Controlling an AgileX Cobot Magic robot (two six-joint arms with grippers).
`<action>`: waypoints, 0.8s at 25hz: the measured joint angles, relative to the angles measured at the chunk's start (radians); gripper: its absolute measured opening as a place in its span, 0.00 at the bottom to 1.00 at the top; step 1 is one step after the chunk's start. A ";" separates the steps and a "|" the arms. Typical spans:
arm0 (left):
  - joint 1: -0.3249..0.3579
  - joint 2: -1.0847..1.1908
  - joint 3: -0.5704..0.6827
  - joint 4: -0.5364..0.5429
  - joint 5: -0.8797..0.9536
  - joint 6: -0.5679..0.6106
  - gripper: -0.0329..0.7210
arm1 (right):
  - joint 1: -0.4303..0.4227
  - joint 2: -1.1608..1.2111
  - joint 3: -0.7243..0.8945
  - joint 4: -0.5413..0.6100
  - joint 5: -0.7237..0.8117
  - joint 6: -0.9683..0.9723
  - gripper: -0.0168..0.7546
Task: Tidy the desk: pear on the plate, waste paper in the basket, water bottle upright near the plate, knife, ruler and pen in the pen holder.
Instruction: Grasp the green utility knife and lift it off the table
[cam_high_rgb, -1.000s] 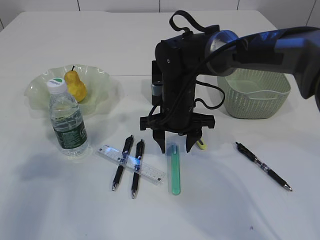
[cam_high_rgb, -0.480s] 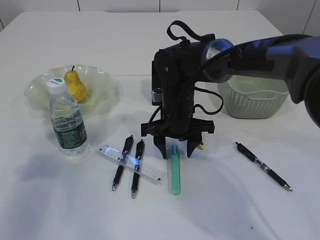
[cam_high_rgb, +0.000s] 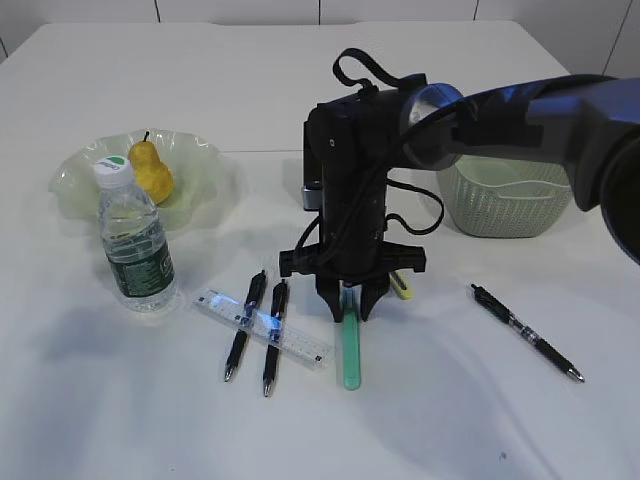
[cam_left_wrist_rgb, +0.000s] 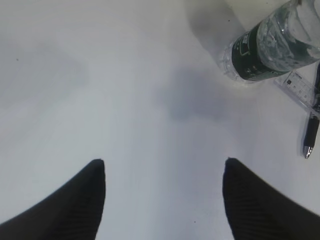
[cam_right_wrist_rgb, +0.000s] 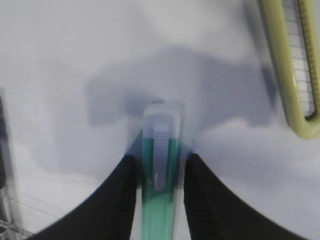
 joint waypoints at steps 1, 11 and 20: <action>0.000 0.000 0.000 0.000 0.000 0.000 0.73 | 0.000 0.000 -0.001 0.007 0.000 0.000 0.34; 0.000 0.000 0.000 0.000 0.000 0.000 0.73 | 0.000 0.000 -0.006 0.007 0.020 -0.029 0.18; 0.000 0.000 0.000 0.000 -0.001 0.000 0.73 | 0.000 -0.002 -0.070 -0.005 0.032 -0.172 0.17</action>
